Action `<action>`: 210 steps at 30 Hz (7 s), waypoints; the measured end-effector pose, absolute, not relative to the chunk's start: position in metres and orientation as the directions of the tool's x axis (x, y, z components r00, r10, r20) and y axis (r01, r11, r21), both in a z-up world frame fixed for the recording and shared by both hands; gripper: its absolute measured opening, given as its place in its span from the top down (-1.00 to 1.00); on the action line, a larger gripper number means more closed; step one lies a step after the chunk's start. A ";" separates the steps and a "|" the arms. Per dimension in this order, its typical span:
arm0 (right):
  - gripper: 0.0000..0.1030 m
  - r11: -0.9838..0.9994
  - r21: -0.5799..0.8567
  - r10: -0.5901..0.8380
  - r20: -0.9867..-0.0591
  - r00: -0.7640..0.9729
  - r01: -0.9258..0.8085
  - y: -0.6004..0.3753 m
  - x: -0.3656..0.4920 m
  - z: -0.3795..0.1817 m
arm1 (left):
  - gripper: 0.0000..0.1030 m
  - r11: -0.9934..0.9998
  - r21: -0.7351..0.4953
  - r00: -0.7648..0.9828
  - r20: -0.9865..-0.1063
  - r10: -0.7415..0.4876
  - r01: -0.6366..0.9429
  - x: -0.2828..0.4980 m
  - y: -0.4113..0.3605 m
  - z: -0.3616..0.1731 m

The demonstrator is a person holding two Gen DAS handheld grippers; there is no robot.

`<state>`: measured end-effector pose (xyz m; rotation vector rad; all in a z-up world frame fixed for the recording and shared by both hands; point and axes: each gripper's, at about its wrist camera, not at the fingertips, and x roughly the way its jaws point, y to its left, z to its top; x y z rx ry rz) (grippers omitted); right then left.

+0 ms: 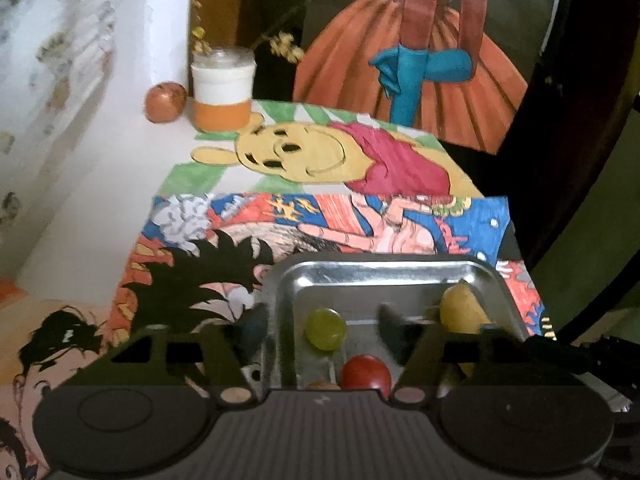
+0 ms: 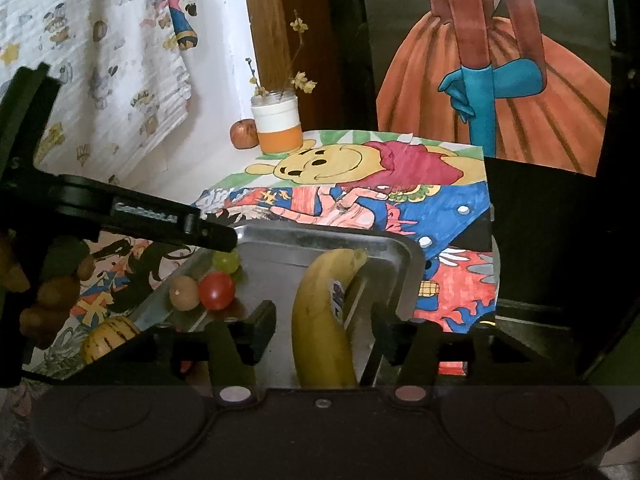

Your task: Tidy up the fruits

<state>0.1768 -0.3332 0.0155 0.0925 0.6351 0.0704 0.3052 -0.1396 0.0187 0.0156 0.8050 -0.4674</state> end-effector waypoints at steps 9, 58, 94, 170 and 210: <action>-0.53 0.993 0.116 0.092 -0.553 0.828 -0.033 -0.333 0.161 0.030 | -0.77 0.916 -0.153 0.662 -0.649 -0.375 0.370 0.284 -0.125 0.039; -0.99 0.996 0.092 0.048 -0.374 0.926 -0.015 -0.298 0.019 0.073 | -0.99 0.970 -0.110 0.855 -0.458 -0.242 0.216 0.095 -0.047 0.075; -0.99 0.998 0.055 -0.012 -0.268 0.963 0.028 -0.258 -0.060 0.037 | -0.99 0.977 -0.067 0.899 -0.383 -0.211 0.201 0.010 -0.013 0.033; -0.99 0.999 0.029 0.029 -0.351 0.936 -0.020 -0.228 -0.086 0.018 | -1.00 0.985 -0.005 0.877 -0.454 -0.156 0.173 -0.038 0.008 0.010; -0.99 0.999 0.030 0.029 -0.359 0.933 -0.020 -0.227 -0.083 0.015 | -1.00 0.983 -0.001 0.868 -0.469 -0.162 0.184 -0.034 0.006 0.006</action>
